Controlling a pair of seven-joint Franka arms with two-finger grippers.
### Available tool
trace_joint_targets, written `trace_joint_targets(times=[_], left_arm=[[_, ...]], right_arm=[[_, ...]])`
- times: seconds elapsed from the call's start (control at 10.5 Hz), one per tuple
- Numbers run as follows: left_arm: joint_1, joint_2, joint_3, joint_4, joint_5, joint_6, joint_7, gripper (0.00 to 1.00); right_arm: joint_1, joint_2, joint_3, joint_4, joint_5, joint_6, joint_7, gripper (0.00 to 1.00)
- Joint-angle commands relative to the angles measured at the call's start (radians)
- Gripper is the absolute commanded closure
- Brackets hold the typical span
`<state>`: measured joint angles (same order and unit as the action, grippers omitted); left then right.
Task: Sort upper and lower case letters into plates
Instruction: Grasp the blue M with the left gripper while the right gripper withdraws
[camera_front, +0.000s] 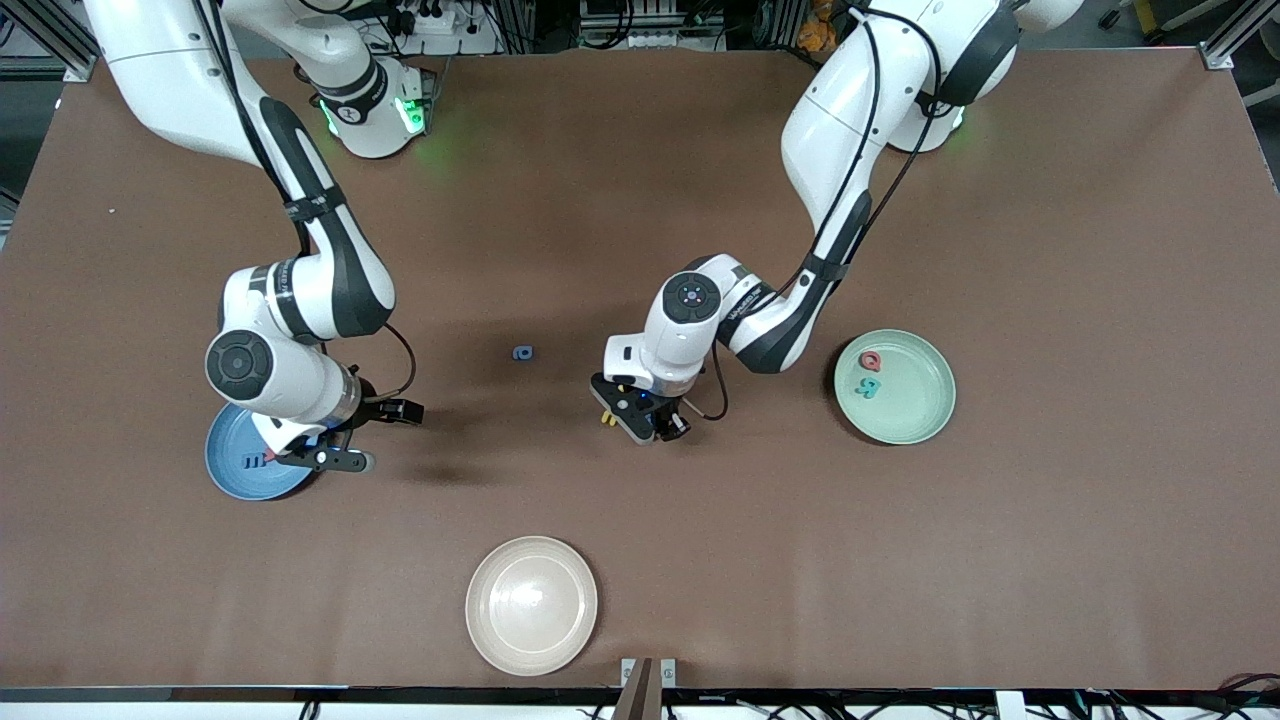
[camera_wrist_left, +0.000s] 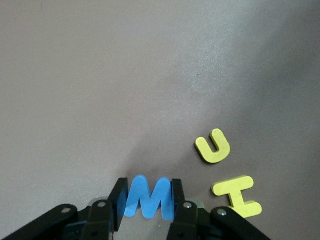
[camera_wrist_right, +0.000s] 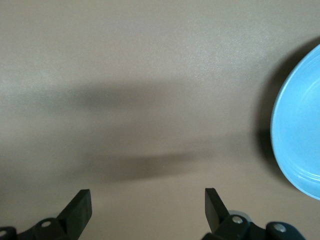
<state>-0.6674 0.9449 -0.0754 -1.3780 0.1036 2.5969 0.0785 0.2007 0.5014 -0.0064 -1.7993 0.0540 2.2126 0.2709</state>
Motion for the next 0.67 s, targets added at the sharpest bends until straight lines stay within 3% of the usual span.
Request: trace_joint_targets(times=[0.0, 0.1, 0.29, 0.57], left_arm=[[-0.009, 0.014, 0.006, 0.005, 0.013, -0.001, -0.028, 1.00], [-0.006, -0.003, 0.006, 0.004, 0.011, -0.017, -0.028, 1.00], [0.026, -0.079, 0.003, 0.004, 0.010, -0.217, -0.023, 1.00], [0.184, -0.202, -0.090, -0.018, -0.007, -0.510, -0.008, 1.00]], right_arm=[[-0.001, -0.018, 0.005, -0.009, 0.012, 0.002, 0.008, 0.00], [0.006, -0.018, 0.005, -0.003, 0.012, 0.002, 0.014, 0.00], [0.029, -0.001, 0.005, 0.018, 0.056, 0.004, 0.022, 0.00], [0.097, 0.049, 0.003, 0.078, 0.070, 0.007, 0.111, 0.00]])
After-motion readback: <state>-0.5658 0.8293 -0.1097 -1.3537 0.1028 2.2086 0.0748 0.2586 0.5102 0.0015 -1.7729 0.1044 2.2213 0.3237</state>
